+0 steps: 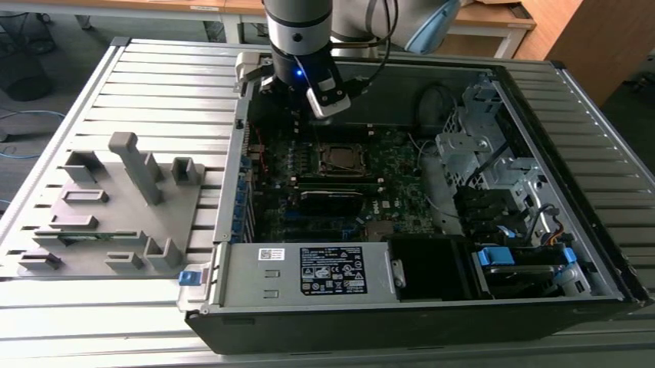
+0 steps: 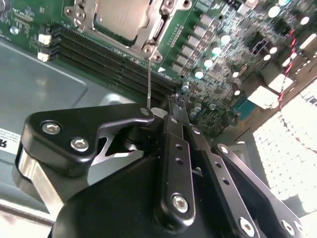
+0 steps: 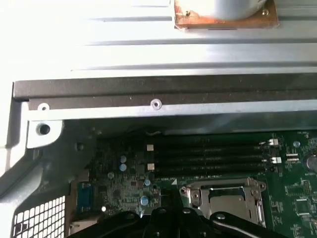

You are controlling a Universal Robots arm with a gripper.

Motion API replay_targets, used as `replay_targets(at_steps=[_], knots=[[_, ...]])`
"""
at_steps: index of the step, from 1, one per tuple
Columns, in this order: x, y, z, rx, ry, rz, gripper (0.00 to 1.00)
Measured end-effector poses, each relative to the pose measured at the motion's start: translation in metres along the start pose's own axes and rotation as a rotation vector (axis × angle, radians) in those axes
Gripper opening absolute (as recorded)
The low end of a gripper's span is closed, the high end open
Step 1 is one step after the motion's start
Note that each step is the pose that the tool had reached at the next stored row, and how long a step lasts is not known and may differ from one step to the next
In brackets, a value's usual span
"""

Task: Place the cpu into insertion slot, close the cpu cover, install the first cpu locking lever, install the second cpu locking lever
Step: 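Install the first cpu locking lever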

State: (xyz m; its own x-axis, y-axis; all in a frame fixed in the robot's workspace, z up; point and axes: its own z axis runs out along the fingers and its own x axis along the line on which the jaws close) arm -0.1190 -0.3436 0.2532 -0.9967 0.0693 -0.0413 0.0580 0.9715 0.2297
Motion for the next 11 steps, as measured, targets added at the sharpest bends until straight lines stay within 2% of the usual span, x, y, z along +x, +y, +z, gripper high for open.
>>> replay_targets(at_steps=[1,3,4,8,11], knots=[[0.0000,0.0000,0.0001,-0.0087,0.0005,0.000,0.11],[0.0000,0.0000,0.0002,-0.0310,0.0017,0.002,0.11],[0.0000,0.0000,0.0002,-0.0367,0.0021,0.002,0.11],[-0.0009,-0.0001,0.0006,-0.0390,0.0022,0.002,0.11],[-0.0048,0.0001,0.0011,-0.0388,0.0022,0.002,0.11]])
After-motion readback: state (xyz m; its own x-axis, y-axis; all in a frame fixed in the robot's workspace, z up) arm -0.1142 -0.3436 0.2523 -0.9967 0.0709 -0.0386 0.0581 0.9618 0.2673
